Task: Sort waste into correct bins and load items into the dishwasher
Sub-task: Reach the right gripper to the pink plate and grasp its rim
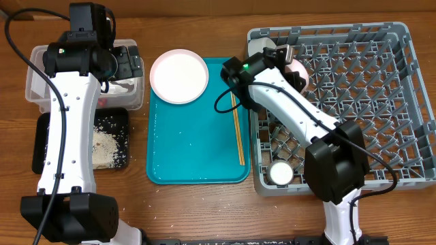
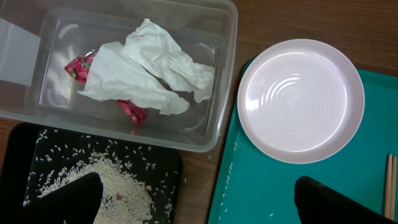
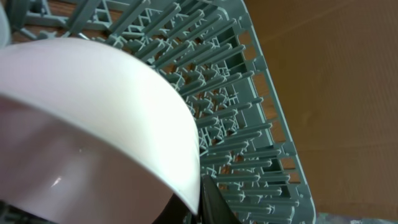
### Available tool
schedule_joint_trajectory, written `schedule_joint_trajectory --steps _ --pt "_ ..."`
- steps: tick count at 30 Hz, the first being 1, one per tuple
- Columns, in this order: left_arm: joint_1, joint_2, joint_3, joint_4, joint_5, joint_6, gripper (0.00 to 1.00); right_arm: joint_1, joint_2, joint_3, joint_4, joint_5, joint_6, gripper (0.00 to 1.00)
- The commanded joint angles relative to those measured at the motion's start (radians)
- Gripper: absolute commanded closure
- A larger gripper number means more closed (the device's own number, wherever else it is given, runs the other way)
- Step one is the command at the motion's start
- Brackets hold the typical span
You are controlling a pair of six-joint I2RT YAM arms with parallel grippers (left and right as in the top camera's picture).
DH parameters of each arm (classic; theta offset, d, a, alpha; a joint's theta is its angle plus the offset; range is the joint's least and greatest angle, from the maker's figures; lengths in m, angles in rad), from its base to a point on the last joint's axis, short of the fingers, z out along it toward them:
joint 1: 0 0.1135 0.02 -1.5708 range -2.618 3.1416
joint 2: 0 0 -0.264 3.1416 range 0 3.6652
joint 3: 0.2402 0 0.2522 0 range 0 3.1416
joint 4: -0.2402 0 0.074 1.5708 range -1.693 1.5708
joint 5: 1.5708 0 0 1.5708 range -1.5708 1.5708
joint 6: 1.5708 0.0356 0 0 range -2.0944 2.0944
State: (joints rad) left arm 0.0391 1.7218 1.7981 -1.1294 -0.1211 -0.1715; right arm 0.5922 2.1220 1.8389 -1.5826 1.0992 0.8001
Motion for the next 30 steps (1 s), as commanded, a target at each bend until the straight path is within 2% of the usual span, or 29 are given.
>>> schedule_joint_trajectory --steps 1,4,7,13,16,18,19,21,24,27,30 --pt "-0.007 0.008 0.022 0.003 -0.012 0.015 0.00 0.032 -0.005 0.000 -0.011 -0.027 0.015 0.96" --pt "-0.007 0.008 0.022 0.003 -0.013 0.015 0.00 0.066 -0.005 0.000 -0.029 -0.028 0.015 0.86" --pt "-0.007 0.008 0.022 0.003 -0.013 0.015 0.00 0.092 -0.005 0.000 -0.048 -0.037 0.015 0.62" --pt "-0.007 0.008 0.022 0.003 -0.013 0.015 0.00 0.146 -0.005 0.032 -0.091 -0.129 0.015 0.35" --pt "-0.007 0.008 0.022 0.003 -0.013 0.014 0.00 0.166 -0.005 0.097 -0.096 -0.203 0.015 0.14" --pt "-0.007 0.008 0.022 0.003 -0.013 0.015 0.00 0.166 -0.005 0.152 -0.095 -0.254 0.015 0.05" --pt "-0.007 0.008 0.022 0.003 -0.013 0.015 0.00 0.160 -0.005 0.254 -0.076 -0.348 0.001 0.00" --pt "-0.007 0.008 0.022 0.003 -0.013 0.015 0.00 0.154 -0.005 0.311 -0.018 -0.425 -0.050 0.00" --pt "-0.007 0.008 0.022 0.003 -0.013 0.015 0.00 0.139 -0.005 0.348 0.160 -0.581 -0.171 0.00" --pt "-0.007 0.008 0.022 0.003 -0.013 0.015 0.01 0.108 0.002 0.330 0.354 -0.726 -0.243 0.18" --pt "-0.006 0.008 0.022 0.003 -0.013 0.015 0.00 0.076 0.038 0.323 0.489 -0.821 -0.248 0.23"
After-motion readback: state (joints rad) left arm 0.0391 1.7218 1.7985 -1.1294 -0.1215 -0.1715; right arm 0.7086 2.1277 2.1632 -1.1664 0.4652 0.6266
